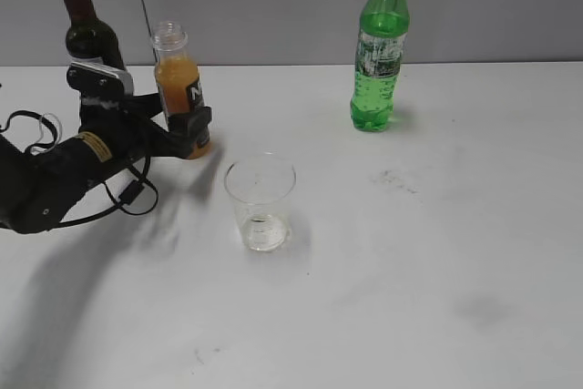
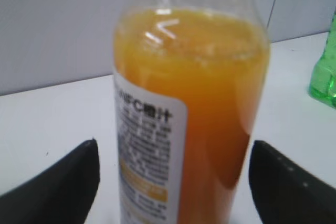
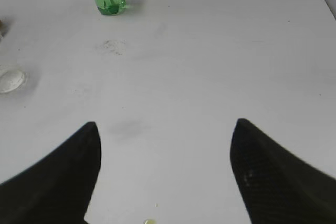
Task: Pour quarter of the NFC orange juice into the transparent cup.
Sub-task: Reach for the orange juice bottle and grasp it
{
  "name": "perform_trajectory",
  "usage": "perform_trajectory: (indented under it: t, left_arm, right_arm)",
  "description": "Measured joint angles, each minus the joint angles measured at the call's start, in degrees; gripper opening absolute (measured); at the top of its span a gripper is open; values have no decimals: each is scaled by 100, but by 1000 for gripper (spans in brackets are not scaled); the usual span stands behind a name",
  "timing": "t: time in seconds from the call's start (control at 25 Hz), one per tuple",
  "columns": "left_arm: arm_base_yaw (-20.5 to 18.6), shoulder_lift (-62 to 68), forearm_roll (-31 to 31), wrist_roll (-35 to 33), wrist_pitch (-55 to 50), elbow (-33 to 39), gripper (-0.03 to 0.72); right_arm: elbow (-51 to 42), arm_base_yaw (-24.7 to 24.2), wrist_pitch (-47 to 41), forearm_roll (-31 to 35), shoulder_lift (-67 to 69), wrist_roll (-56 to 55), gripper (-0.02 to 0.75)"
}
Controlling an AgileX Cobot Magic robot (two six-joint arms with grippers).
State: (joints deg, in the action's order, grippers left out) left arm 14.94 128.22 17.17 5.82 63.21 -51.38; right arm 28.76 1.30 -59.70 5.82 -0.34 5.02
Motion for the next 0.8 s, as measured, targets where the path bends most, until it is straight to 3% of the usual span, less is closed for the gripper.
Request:
perform_trajectory:
  t: [0.28, 0.6, 0.8]
  left_arm:
    - [0, 321, 6, 11, -62, -499, 662]
    - [1, 329, 59, 11, -22, -524, 471]
    - [1, 375, 47, 17, 197, -482, 471]
  right_arm:
    - [0, 0, 0, 0, 0, 6, 589]
    - [0, 0, 2, 0, 0, 1, 589]
    - [0, 0, 2, 0, 0, 1, 589]
